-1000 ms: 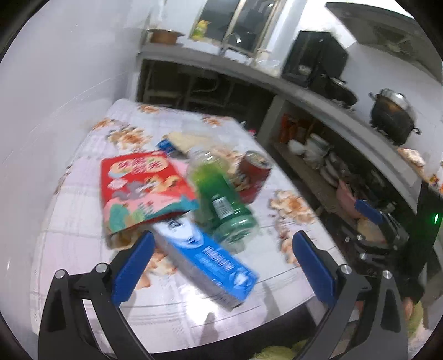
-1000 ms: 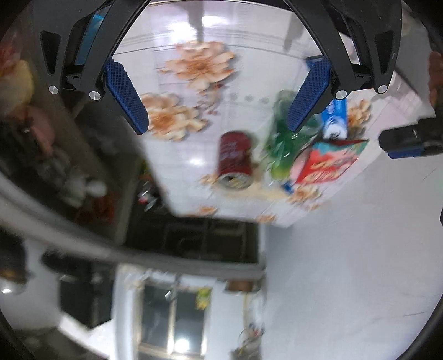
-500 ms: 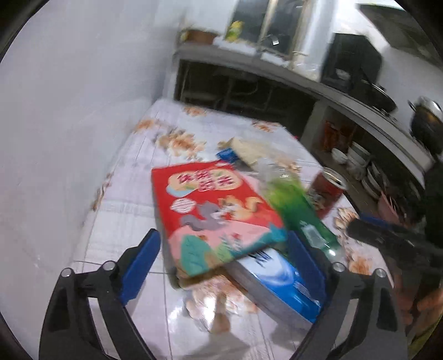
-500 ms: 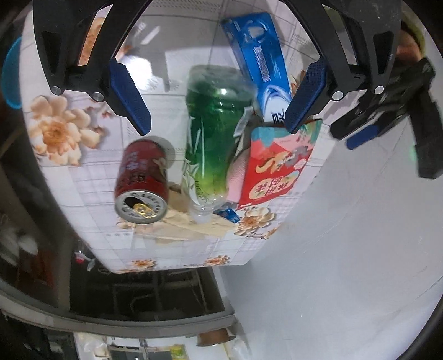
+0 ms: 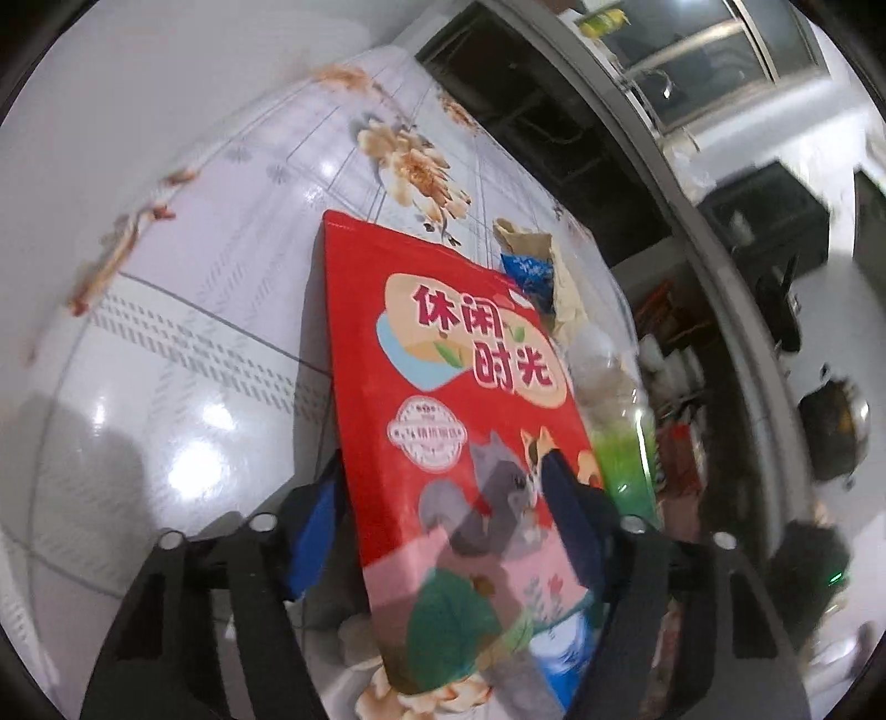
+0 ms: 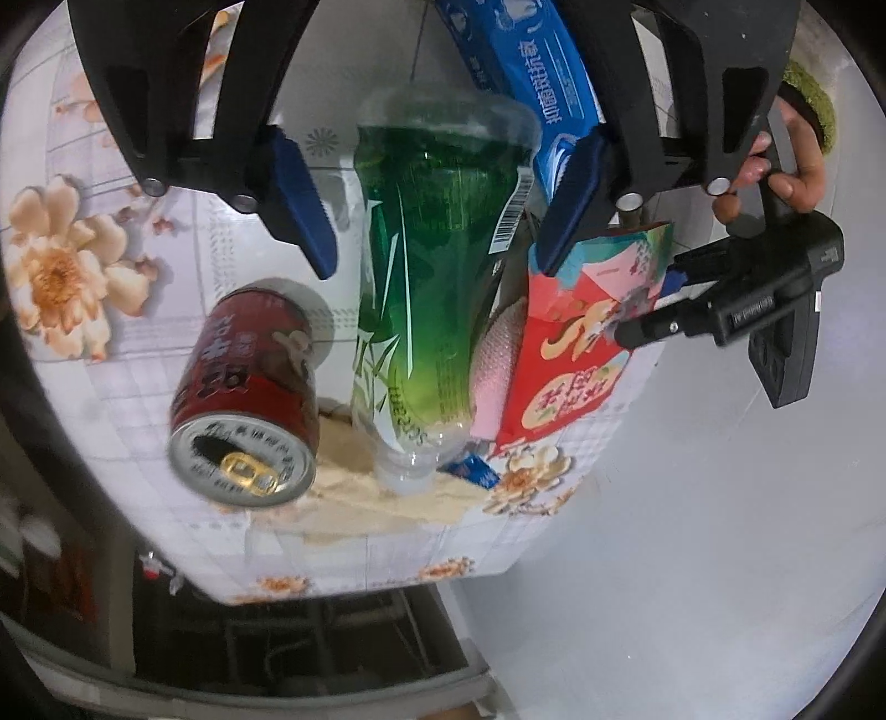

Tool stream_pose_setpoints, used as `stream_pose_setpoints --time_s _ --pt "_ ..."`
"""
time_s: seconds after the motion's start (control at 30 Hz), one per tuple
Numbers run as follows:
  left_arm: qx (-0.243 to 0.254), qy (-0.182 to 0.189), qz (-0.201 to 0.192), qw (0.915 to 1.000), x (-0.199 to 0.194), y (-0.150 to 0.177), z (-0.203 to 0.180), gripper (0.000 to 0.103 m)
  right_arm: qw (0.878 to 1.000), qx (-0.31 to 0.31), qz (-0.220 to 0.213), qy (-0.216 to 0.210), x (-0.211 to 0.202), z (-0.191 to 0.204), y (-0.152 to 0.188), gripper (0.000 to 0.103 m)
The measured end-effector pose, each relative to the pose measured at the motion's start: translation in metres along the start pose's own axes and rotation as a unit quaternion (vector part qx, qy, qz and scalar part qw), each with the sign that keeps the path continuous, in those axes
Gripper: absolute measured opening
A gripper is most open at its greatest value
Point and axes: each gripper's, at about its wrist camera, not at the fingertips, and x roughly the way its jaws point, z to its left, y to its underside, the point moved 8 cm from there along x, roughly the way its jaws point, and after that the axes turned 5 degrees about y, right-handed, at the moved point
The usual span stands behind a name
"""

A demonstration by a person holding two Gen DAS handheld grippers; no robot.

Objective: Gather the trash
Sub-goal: 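Grasp the red snack bag with the left tool while the right tool grasps the green bottle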

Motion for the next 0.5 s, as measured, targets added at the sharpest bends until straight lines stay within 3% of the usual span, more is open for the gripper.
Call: stream_pose_setpoints --time_s 0.07,0.23,0.5 --pt "-0.013 0.012 -0.004 0.9998 0.001 -0.004 0.002 0.057 1.0 0.005 0.009 -0.003 0.005 -0.001 0.002 0.058" --pt "-0.022 0.03 -0.01 0.9992 0.004 -0.009 0.003 0.035 1.0 0.013 0.018 -0.009 0.011 -0.001 0.002 0.058" --pt "0.007 0.058 -0.029 0.9979 -0.006 -0.012 -0.015 0.014 1.0 0.014 0.026 -0.006 0.018 0.001 -0.005 0.058"
